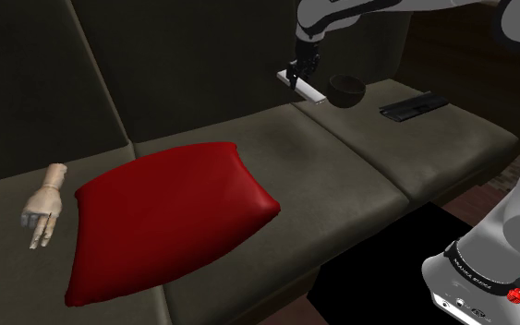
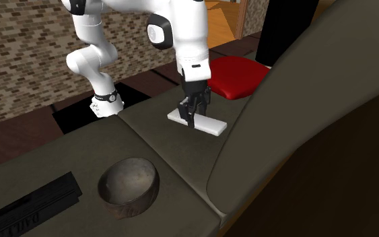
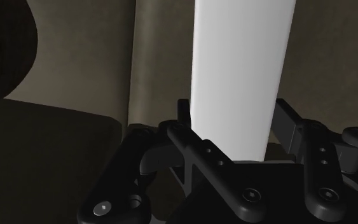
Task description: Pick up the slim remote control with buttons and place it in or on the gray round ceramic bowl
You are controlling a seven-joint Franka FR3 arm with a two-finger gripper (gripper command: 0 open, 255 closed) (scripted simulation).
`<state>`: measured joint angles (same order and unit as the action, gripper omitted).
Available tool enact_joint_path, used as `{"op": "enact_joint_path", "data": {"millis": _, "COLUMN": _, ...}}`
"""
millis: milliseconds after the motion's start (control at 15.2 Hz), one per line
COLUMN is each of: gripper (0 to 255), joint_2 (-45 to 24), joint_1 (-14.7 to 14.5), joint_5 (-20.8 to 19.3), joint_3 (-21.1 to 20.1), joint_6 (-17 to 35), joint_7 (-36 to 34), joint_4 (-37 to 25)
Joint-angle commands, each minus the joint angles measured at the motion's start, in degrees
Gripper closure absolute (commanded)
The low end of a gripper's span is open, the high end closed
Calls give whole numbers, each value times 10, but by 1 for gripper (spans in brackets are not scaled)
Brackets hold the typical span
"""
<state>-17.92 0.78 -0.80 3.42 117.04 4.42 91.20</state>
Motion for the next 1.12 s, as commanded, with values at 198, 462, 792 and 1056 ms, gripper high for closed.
{"op": "enact_joint_path", "data": {"millis": 198, "gripper": 255, "joint_2": 4, "joint_1": 1, "joint_5": 0, "joint_3": 0, "joint_6": -37, "joint_7": 2, "joint_4": -34}}
{"op": "enact_joint_path", "data": {"millis": 462, "gripper": 255, "joint_2": 5, "joint_1": 1, "joint_5": 1, "joint_3": 1, "joint_6": -67, "joint_7": 3, "joint_4": -63}}
{"op": "enact_joint_path", "data": {"millis": 792, "gripper": 255, "joint_2": 4, "joint_1": 10, "joint_5": 4, "joint_3": 4, "joint_6": -94, "joint_7": 16, "joint_4": -90}}
{"op": "enact_joint_path", "data": {"millis": 1056, "gripper": 255, "joint_2": -1, "joint_1": 44, "joint_5": 16, "joint_3": 19, "joint_6": -97, "joint_7": 67, "joint_4": -99}}
